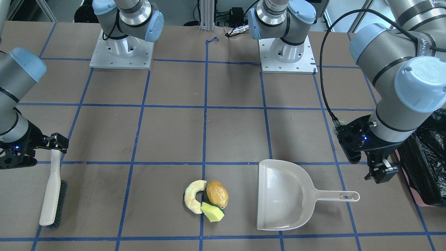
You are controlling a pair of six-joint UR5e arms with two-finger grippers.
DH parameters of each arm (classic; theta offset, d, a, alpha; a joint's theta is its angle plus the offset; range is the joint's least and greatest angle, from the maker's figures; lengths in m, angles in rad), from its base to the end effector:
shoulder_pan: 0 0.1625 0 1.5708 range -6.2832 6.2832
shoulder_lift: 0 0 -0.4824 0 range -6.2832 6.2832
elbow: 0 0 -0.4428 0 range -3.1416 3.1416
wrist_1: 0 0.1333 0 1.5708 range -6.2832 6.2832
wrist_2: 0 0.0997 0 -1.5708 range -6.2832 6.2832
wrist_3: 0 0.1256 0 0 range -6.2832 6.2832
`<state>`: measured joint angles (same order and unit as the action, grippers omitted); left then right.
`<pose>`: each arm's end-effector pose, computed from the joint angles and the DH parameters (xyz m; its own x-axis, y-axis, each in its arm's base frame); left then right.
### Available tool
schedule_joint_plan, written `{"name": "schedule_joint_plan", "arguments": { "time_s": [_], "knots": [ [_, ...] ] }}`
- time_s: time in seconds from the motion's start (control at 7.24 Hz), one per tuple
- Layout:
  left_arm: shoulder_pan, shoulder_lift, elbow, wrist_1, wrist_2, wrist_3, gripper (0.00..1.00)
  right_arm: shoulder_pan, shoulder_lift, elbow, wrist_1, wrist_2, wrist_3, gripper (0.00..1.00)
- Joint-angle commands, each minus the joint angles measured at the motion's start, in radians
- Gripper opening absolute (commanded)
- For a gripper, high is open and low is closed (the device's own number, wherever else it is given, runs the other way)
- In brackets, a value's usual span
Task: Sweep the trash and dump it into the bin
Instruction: 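Grasp the white dustpan handle with the left gripper while the right grasps the brush handle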
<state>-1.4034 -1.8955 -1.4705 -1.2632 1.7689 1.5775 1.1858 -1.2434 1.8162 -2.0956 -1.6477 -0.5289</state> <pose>0.0088 -0.7036 0.4067 -0.1596 0.9838 -0.0818 0.9651 0.1729 0.1967 -0.1186 -0.6218 0.2494 -0.9883 -0.1468 0.0420 -0.1431 0.9865 0.0801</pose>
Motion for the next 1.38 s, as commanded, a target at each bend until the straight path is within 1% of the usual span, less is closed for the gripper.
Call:
{"name": "schedule_joint_plan", "arguments": {
  "time_s": [0.0, 0.14, 0.28, 0.41, 0.55, 0.69, 0.83, 0.97, 1.1, 1.24],
  "knots": [
    [-0.005, -0.045, -0.001, 0.045, -0.002, 0.050, 0.95, 0.002, 0.004, 0.011, 0.005, -0.014, 0.001, 0.90],
    [-0.005, -0.074, -0.002, 0.110, -0.009, 0.118, 0.95, 0.000, 0.002, 0.014, 0.005, -0.008, 0.006, 0.86],
    [0.001, -0.094, 0.002, 0.143, -0.069, 0.142, 0.95, 0.002, 0.004, 0.015, 0.005, 0.000, 0.007, 0.86],
    [0.007, -0.102, -0.016, 0.148, -0.089, 0.221, 0.96, 0.002, 0.018, 0.015, 0.000, 0.002, 0.007, 0.85],
    [0.020, -0.120, -0.016, 0.149, -0.114, 0.255, 0.98, 0.002, 0.025, 0.014, -0.004, 0.000, 0.006, 0.82],
    [0.027, -0.128, -0.019, 0.151, -0.120, 0.256, 1.00, 0.002, 0.025, 0.014, -0.004, 0.000, 0.006, 0.81],
    [0.030, -0.146, -0.019, 0.148, -0.111, 0.254, 1.00, 0.002, 0.025, 0.014, -0.004, 0.000, 0.007, 0.74],
    [0.034, -0.149, -0.019, 0.148, -0.112, 0.245, 1.00, 0.002, 0.025, 0.014, -0.004, 0.002, 0.007, 0.65],
    [0.041, -0.161, 0.001, 0.148, -0.108, 0.242, 1.00, 0.002, 0.025, 0.014, 0.002, 0.002, 0.007, 0.42],
    [0.044, -0.172, 0.007, 0.148, -0.111, 0.234, 1.00, 0.002, 0.025, 0.012, 0.003, 0.002, 0.006, 0.12]
  ]
}}
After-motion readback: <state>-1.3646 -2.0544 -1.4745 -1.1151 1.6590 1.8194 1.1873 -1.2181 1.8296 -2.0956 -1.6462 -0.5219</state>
